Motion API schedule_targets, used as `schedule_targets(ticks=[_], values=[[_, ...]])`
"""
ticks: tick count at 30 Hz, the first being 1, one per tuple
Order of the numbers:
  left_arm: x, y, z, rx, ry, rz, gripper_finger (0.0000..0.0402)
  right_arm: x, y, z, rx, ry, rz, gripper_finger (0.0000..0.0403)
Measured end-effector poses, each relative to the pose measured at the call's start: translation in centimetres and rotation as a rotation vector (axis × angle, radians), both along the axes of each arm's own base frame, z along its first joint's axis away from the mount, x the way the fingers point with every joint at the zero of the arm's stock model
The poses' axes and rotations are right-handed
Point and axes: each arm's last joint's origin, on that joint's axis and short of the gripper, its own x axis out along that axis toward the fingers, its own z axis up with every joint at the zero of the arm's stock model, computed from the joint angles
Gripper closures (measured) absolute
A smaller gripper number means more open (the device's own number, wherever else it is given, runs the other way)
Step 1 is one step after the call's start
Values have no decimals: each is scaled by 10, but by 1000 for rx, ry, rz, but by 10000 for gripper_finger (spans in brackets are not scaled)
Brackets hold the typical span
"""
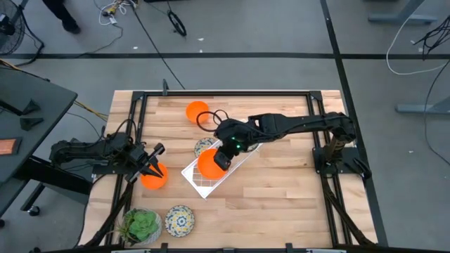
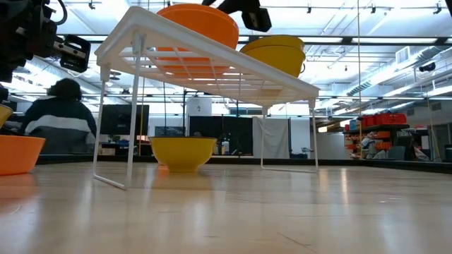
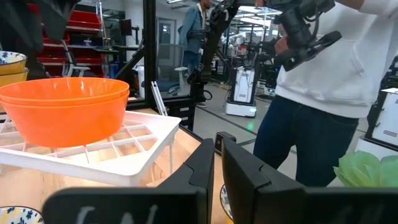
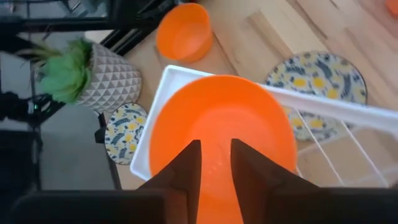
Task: Pick & Place Mini bowls
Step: Stack the orange bowl on top of the orange bowl on the shelf
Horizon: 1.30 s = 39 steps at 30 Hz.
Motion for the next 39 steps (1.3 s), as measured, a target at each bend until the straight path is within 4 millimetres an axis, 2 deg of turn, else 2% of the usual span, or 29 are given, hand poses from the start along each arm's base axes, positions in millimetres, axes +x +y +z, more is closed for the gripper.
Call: schedule_targets(ticks=[8, 20, 29, 39], values=[[0, 0, 0, 0, 0, 0, 365, -2, 19, 8, -160, -97, 158, 336], [0, 0, 0, 0, -1, 0, 365, -25, 24, 34, -307, -220, 288, 393], [0, 0, 0, 0, 0, 0, 365, -66, 24, 31, -342, -285, 333, 401], [0, 0, 0, 0, 1, -1, 365, -129, 6, 14, -404, -266, 278, 402]])
